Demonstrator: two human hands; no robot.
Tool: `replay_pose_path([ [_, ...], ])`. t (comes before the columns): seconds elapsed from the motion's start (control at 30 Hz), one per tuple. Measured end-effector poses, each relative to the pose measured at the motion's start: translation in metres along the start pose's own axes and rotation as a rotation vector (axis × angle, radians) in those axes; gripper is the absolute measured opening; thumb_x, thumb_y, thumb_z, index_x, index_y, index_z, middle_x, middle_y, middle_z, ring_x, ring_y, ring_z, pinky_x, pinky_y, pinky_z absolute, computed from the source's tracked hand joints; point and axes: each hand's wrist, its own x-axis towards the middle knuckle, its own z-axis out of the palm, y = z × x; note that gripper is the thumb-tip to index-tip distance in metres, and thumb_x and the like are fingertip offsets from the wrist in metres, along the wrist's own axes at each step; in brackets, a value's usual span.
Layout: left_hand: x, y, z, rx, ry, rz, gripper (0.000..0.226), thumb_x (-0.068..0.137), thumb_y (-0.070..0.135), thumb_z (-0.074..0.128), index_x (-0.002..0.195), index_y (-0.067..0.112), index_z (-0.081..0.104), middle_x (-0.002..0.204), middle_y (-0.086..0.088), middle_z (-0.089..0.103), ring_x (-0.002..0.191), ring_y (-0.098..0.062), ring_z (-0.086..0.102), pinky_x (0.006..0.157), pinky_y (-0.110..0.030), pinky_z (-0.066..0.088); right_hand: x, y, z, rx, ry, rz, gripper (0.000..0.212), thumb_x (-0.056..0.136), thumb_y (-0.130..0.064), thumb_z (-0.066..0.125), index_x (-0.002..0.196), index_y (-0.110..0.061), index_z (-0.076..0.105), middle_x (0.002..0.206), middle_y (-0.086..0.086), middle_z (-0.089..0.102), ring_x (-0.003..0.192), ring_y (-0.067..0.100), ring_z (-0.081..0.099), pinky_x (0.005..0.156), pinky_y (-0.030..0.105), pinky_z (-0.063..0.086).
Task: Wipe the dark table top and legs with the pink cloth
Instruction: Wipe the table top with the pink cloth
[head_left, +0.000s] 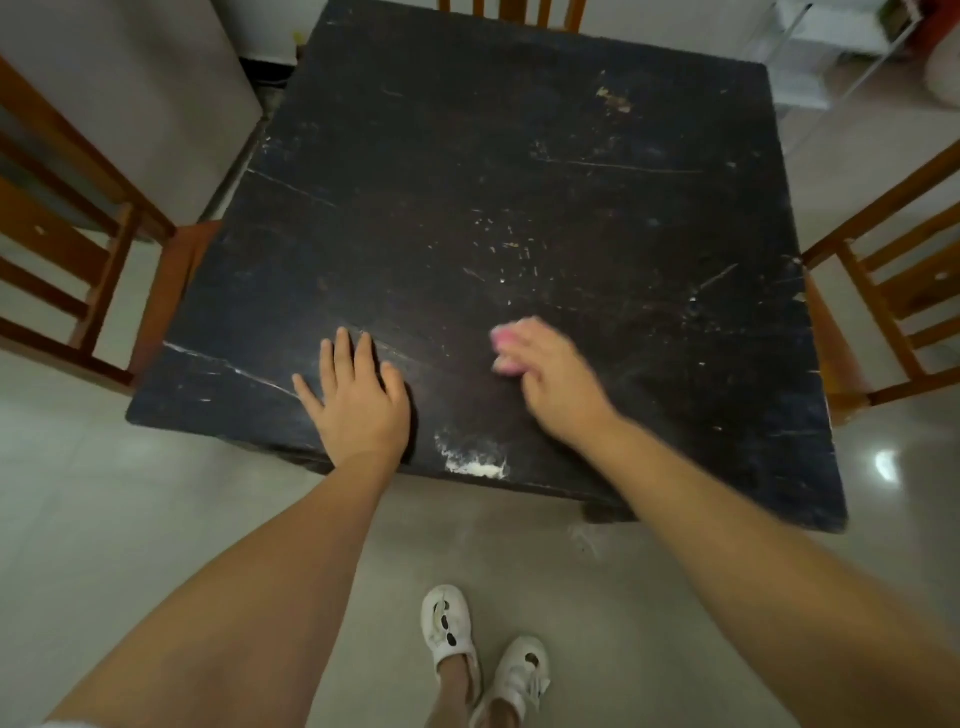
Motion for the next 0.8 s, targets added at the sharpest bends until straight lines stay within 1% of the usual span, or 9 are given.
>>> replay_pose_path([
  [0.07, 0.001, -0.001, -0.002, -0.025, -0.006, -0.002, 0.048, 0.097, 0.033, 0.027, 0.143, 0.020, 0.031, 0.154, 0.000, 0.019, 0.143, -0.014, 0.006, 0.113, -0.046, -0.008, -0.030, -0.023, 0.029, 0.040, -0.102, -0.133, 0.047, 0.074, -0.003, 0.032, 0.099, 0.005, 0.070, 0.110, 0.017, 0.069, 0.113, 0.028, 0.052, 0.113, 0.021, 0.025],
  [0.17, 0.000, -0.002, -0.005, -0.060, -0.029, -0.001, 0.047, 0.098, 0.035, 0.026, 0.143, 0.021, 0.031, 0.155, 0.001, 0.017, 0.143, -0.013, 0.005, 0.114, -0.043, -0.008, -0.063, -0.036, 0.054, 0.038, -0.281, -0.204, 0.046, 0.082, -0.013, 0.035, 0.112, -0.006, 0.068, 0.123, 0.009, 0.065, 0.123, 0.029, 0.052, 0.105, 0.052, 0.039],
  [0.23, 0.000, -0.001, -0.007, -0.072, -0.050, 0.001, 0.048, 0.098, 0.036, 0.026, 0.143, 0.021, 0.030, 0.155, 0.001, 0.016, 0.143, -0.013, 0.003, 0.114, -0.043, -0.009, -0.074, -0.039, 0.056, 0.079, -0.353, -0.219, 0.039, 0.086, -0.015, 0.042, 0.115, -0.011, 0.067, 0.127, 0.004, 0.063, 0.128, 0.027, 0.049, 0.099, 0.061, 0.039],
  [0.33, -0.002, -0.003, -0.012, -0.115, -0.106, 0.009, 0.047, 0.098, 0.034, 0.026, 0.143, 0.021, 0.029, 0.155, 0.002, 0.014, 0.143, -0.012, 0.002, 0.114, -0.042, -0.009, -0.079, -0.043, 0.025, 0.219, -0.346, -0.264, 0.036, 0.084, -0.006, 0.044, 0.107, -0.007, 0.071, 0.119, 0.006, 0.067, 0.122, 0.019, 0.052, 0.106, 0.040, 0.040],
  [0.4, -0.004, -0.005, -0.015, -0.164, -0.123, 0.043, 0.045, 0.098, 0.030, 0.028, 0.142, 0.019, 0.034, 0.155, 0.001, 0.017, 0.143, -0.012, 0.005, 0.114, -0.042, -0.009, -0.068, -0.030, -0.012, 0.349, -0.130, -0.132, 0.035, 0.083, 0.008, 0.046, 0.104, -0.002, 0.072, 0.116, 0.007, 0.067, 0.114, 0.006, 0.054, 0.100, 0.018, 0.042],
  [0.47, -0.007, -0.005, -0.015, -0.172, -0.097, 0.070, 0.043, 0.098, 0.027, 0.031, 0.139, 0.017, 0.039, 0.153, 0.000, 0.022, 0.142, -0.014, 0.008, 0.114, -0.043, -0.007, -0.046, 0.005, -0.055, 0.438, 0.111, 0.168, 0.038, 0.084, 0.014, 0.044, 0.110, -0.001, 0.067, 0.121, 0.005, 0.063, 0.111, -0.001, 0.055, 0.091, 0.015, 0.048],
  [0.57, -0.011, 0.001, -0.003, -0.036, -0.031, 0.073, 0.045, 0.097, 0.030, 0.031, 0.140, 0.019, 0.035, 0.154, -0.001, 0.020, 0.143, -0.016, 0.008, 0.114, -0.046, -0.004, -0.033, 0.059, -0.082, 0.116, 0.183, 0.395, 0.044, 0.084, 0.012, 0.046, 0.121, -0.006, 0.062, 0.129, 0.010, 0.058, 0.119, 0.020, 0.055, 0.104, 0.020, 0.040],
  [0.67, -0.012, 0.004, 0.007, 0.069, 0.005, 0.075, 0.049, 0.095, 0.034, 0.031, 0.143, 0.021, 0.029, 0.154, -0.003, 0.020, 0.142, -0.018, 0.008, 0.113, -0.049, -0.001, -0.053, 0.049, -0.041, -0.068, 0.099, 0.087, 0.044, 0.071, 0.012, 0.041, 0.101, 0.000, 0.071, 0.120, 0.018, 0.063, 0.118, 0.027, 0.053, 0.112, 0.018, 0.024],
  [0.8, -0.012, 0.004, 0.006, 0.090, -0.004, 0.074, 0.050, 0.095, 0.033, 0.032, 0.143, 0.021, 0.029, 0.154, -0.003, 0.020, 0.142, -0.018, 0.008, 0.113, -0.049, -0.001, -0.093, -0.022, 0.000, 0.125, -0.238, -0.206, 0.044, 0.071, 0.004, 0.037, 0.100, 0.002, 0.071, 0.117, 0.014, 0.067, 0.119, 0.022, 0.050, 0.112, 0.016, 0.021],
])
